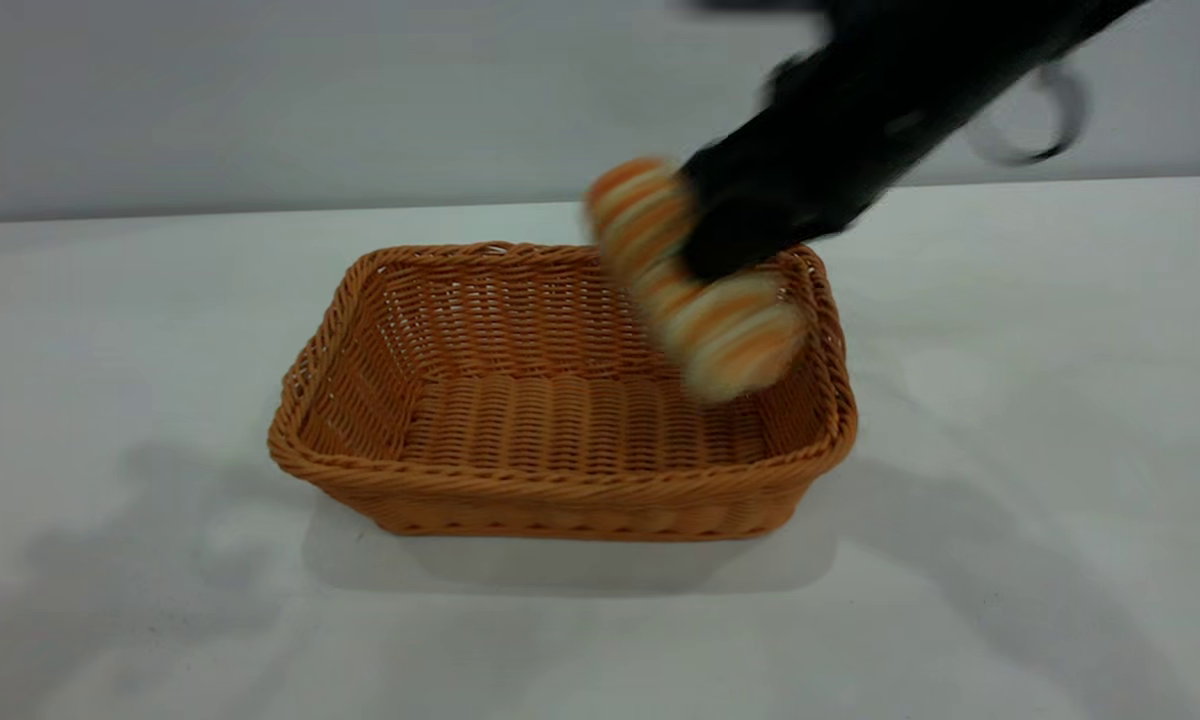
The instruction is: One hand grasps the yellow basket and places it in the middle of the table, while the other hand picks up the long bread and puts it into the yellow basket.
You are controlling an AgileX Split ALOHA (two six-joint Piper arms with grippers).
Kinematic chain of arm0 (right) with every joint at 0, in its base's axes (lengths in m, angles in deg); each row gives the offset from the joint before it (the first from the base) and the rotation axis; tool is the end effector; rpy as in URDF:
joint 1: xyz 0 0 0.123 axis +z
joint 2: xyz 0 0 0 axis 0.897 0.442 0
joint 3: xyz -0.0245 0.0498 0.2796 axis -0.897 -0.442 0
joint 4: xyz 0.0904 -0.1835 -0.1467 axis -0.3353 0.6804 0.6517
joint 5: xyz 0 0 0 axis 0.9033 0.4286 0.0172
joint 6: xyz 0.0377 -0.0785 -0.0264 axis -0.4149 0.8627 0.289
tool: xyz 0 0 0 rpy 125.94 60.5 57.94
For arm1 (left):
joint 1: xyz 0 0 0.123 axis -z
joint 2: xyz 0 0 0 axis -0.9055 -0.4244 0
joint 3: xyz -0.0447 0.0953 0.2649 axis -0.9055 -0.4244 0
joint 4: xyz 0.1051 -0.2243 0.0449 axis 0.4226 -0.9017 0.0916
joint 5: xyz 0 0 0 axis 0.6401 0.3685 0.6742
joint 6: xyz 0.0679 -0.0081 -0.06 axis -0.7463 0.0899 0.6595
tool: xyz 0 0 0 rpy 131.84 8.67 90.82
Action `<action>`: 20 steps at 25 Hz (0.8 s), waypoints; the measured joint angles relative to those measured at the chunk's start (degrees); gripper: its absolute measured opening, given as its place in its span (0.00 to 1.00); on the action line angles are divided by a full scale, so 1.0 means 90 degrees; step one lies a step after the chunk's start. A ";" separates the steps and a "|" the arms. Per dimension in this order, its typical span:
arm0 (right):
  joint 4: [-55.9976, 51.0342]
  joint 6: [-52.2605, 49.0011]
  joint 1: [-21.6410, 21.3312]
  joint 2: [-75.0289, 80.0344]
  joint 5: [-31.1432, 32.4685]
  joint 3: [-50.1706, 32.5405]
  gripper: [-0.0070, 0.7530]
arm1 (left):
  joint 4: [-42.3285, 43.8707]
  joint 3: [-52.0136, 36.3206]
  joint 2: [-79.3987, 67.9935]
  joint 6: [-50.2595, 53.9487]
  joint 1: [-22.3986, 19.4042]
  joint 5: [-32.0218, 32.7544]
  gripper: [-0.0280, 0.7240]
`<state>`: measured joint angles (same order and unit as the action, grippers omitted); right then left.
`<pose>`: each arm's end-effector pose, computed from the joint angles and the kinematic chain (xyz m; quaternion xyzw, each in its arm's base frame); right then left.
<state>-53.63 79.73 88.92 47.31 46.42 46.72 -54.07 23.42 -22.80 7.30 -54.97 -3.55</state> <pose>0.3687 0.2048 0.1340 -0.2786 0.8998 0.2053 0.2656 0.2895 -0.0675 0.3777 0.1301 0.9545 -0.1042 0.2474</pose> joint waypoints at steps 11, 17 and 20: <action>0.0838 -0.0777 -0.0368 0.0045 0.1747 0.0695 0.77 | 0.0278 -0.0534 0.0947 0.0000 0.0000 0.0013 0.81; 0.2884 -0.2406 -0.0848 -0.2032 0.3804 0.0612 0.73 | 0.0812 -0.1704 0.2264 -0.0006 0.0000 0.0013 0.81; 0.3510 -0.3038 -0.0862 -0.3147 0.4430 0.0179 0.71 | 0.1004 -0.2521 0.3060 0.0012 0.0000 0.0013 0.81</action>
<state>-22.04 52.39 81.16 18.99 86.29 48.33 -45.03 0.73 4.74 7.41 -54.97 -3.43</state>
